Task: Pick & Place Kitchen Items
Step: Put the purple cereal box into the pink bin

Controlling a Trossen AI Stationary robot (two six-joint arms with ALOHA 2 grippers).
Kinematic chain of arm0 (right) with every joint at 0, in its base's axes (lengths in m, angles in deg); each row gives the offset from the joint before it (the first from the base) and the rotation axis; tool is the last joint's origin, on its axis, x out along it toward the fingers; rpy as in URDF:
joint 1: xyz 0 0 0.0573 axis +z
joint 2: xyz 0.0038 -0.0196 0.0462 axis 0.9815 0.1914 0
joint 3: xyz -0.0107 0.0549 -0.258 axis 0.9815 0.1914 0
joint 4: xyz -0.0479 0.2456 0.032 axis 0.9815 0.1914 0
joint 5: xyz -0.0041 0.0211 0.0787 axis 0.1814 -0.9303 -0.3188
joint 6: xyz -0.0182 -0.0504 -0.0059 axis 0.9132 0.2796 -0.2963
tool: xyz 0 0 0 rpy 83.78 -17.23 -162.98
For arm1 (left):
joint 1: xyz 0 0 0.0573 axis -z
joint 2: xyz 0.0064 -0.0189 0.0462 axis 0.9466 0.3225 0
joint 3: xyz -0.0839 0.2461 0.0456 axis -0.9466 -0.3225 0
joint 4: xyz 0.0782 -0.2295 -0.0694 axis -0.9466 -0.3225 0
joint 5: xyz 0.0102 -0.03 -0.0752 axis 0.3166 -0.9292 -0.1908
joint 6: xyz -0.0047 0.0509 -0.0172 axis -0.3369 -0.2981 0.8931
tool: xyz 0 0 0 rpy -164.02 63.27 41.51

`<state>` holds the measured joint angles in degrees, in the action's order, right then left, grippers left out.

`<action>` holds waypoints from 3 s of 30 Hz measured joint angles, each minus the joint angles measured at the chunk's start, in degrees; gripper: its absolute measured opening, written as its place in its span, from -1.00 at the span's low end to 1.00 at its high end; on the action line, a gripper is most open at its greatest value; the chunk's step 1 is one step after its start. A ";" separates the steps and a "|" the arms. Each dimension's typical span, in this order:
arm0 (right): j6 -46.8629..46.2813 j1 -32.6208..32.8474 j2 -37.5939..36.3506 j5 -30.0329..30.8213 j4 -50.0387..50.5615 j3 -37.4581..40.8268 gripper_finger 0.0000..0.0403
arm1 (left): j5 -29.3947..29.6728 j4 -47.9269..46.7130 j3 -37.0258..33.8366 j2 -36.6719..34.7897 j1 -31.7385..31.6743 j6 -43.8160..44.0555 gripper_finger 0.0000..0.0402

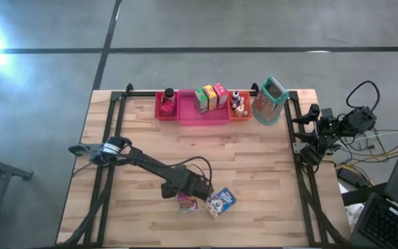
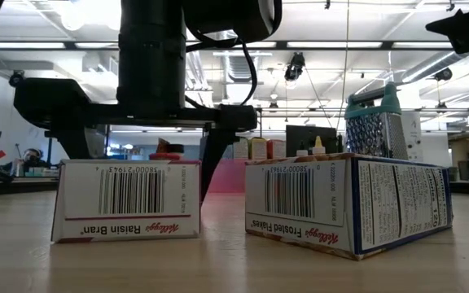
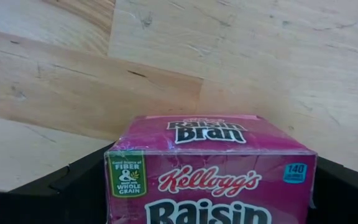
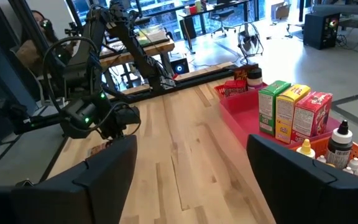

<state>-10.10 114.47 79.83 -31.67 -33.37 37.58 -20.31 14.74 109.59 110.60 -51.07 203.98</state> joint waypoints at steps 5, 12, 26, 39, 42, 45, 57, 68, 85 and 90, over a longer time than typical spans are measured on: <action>0.02 0.00 0.00 0.00 0.00 0.00 0.57 | 0.00 -0.07 -0.04 0.00 0.01 -0.02 0.94; 0.02 -0.02 0.00 0.00 0.00 0.00 0.69 | 0.21 -0.34 -0.07 0.00 0.05 -0.13 0.77; 0.00 -0.02 -0.02 0.00 -0.02 0.00 0.74 | 13.78 -1.21 -0.21 -1.73 1.30 -7.02 0.74; 0.01 -0.02 -0.02 0.00 -0.01 0.00 0.53 | 40.09 -3.70 -0.13 -2.54 6.53 -14.26 0.74; 0.01 -0.01 -0.02 -0.01 -0.02 0.00 0.48 | 45.20 -5.24 -0.13 -2.58 7.12 -18.74 0.74; 0.00 0.00 -0.02 0.00 0.00 0.00 0.44 | 50.65 -6.02 -0.15 -2.62 7.52 -23.12 0.74; 0.00 0.00 -0.02 0.00 0.00 0.00 0.27 | 70.40 -1.71 -5.60 -2.64 9.57 -32.03 0.75; 0.00 -0.02 -0.02 0.00 -0.01 0.00 0.15 | 83.51 11.29 -18.21 -2.56 12.74 -30.08 0.75; 0.02 -0.01 -0.02 -0.02 0.00 0.00 0.37 | 83.47 19.54 -24.75 -2.54 12.76 -30.27 0.75; 0.02 -0.02 -0.02 0.00 -0.01 0.00 0.46 | 83.47 19.64 -24.92 -2.54 13.02 -30.42 0.82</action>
<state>-10.08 114.45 79.81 -31.67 -33.38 37.58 63.16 34.39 84.67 108.06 -38.05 173.56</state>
